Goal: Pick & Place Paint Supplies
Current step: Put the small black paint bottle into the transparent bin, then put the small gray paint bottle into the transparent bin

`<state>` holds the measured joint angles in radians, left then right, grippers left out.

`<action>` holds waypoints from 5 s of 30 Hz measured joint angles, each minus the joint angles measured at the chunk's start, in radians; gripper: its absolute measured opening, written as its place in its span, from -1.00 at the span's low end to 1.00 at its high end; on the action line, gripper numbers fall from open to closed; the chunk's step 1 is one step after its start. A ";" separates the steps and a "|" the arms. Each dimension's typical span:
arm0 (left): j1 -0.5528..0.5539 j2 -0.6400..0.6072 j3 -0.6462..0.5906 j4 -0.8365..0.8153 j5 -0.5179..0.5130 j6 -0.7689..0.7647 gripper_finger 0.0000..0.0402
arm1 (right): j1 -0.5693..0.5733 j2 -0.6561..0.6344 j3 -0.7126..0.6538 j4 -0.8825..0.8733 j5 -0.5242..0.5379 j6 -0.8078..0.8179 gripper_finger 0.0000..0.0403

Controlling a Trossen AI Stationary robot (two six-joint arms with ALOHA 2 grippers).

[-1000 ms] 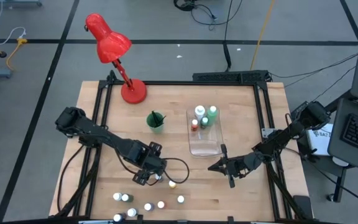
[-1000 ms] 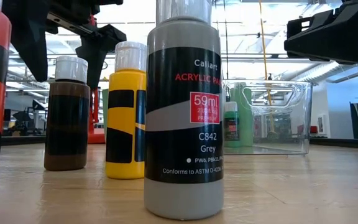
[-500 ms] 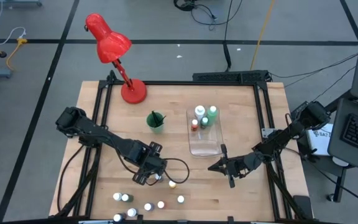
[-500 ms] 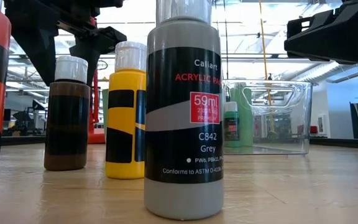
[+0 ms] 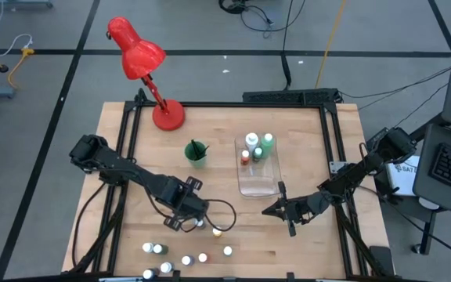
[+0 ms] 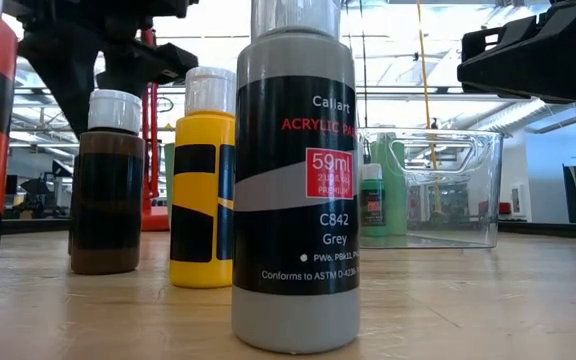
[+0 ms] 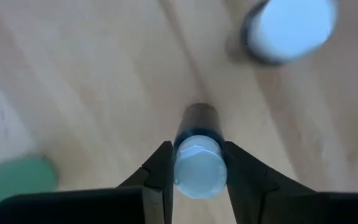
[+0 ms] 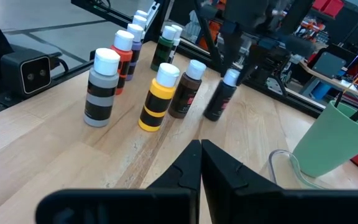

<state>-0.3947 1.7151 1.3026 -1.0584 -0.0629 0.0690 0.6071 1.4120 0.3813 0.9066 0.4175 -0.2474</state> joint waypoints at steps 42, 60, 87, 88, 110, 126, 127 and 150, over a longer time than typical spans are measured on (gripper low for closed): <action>0.431 0.407 0.747 0.294 0.052 0.169 -0.52 | 0.023 0.000 0.000 0.069 -0.075 -0.052 -0.98; 0.512 0.649 0.895 0.297 -0.002 0.180 -0.50 | 0.101 0.000 0.000 0.091 -0.079 -0.188 -0.98; 0.458 0.471 0.896 0.239 -0.078 0.208 0.21 | 0.101 0.000 0.000 0.085 -0.077 -0.184 -0.98; 0.451 0.438 0.896 0.206 -0.078 0.207 0.23 | 0.101 0.000 0.000 0.086 -0.077 -0.184 -0.98; 0.223 -0.535 0.070 0.184 -0.098 0.030 -0.95 | 0.101 0.000 0.000 0.091 -0.074 -0.158 -0.98; 0.306 -1.130 -0.933 1.226 -0.056 0.016 -0.98 | 0.023 0.000 0.000 0.091 -0.074 -0.121 -0.98; 0.309 -1.130 -0.959 1.266 -0.049 0.019 -0.97 | 0.017 0.000 0.000 0.091 -0.074 -0.107 -0.98; 0.300 -1.101 -1.197 1.425 -0.047 -0.007 -0.93 | -0.101 0.005 0.000 0.174 -0.078 0.102 -0.98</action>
<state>-0.0943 0.6144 0.1055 0.3671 -0.1099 0.0624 0.5060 1.4174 0.3809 1.0809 0.3397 -0.1452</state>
